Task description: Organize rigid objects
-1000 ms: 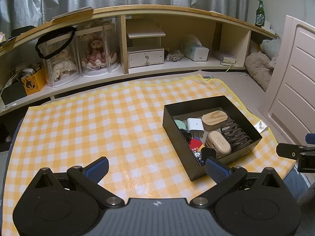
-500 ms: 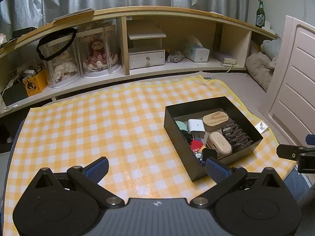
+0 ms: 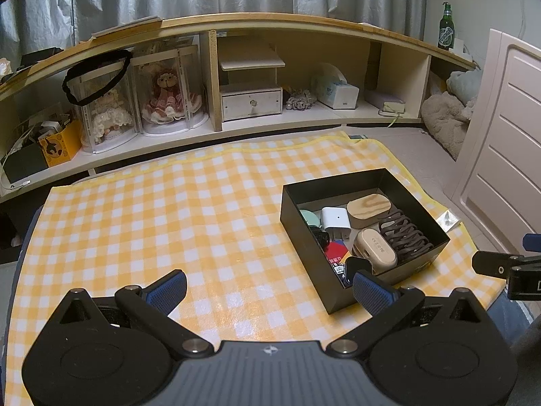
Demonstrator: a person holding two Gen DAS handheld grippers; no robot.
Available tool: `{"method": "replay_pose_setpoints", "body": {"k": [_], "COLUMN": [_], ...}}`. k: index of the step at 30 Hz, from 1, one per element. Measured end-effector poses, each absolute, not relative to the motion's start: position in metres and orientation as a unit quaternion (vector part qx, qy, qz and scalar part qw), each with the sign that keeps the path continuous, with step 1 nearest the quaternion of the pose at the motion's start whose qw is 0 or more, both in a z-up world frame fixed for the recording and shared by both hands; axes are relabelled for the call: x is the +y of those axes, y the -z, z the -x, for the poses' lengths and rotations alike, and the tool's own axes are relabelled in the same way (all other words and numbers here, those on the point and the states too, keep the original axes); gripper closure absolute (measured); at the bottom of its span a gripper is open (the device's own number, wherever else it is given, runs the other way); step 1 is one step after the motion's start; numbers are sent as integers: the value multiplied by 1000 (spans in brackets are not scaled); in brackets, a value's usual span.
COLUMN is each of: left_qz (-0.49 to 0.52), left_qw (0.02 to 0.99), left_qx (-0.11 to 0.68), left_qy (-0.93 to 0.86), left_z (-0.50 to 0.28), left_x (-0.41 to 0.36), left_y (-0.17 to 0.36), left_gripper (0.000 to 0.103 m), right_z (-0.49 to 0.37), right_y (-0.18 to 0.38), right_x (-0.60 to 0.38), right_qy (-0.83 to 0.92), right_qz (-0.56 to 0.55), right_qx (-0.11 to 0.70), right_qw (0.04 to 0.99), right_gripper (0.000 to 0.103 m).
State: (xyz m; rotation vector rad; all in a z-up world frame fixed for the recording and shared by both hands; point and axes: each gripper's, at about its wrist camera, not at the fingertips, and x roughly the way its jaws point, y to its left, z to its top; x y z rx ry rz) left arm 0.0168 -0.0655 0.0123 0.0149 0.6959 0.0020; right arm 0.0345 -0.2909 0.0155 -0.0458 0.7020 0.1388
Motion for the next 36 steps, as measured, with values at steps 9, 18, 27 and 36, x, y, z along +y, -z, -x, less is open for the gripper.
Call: {"method": "replay_pose_setpoints", "body": {"k": [9,18,27,36], "left_qz": [-7,-7,-8,-9], "left_qw": [940,940,941,941], "left_qx": [341,340,340,339], "left_qy": [-1,-1,-1,-3], "left_z": [-17,-17,-17,-17], "left_x": [-65,-65,-65,-65], "left_y": [-13,-14,-14,-15], "left_gripper": [0,0,0,0], "right_z": [-35,-35,-35,-35], "right_y": [-16,-16,-15,-16], "right_x": [-291,-291,-291,-291], "right_qy": [-68,-68,-68,-68], "right_qz": [23,23,23,22], "right_qx": [344,344,344,344], "right_qw": [936,936,936,936], "right_gripper": [2,2,2,2]}}
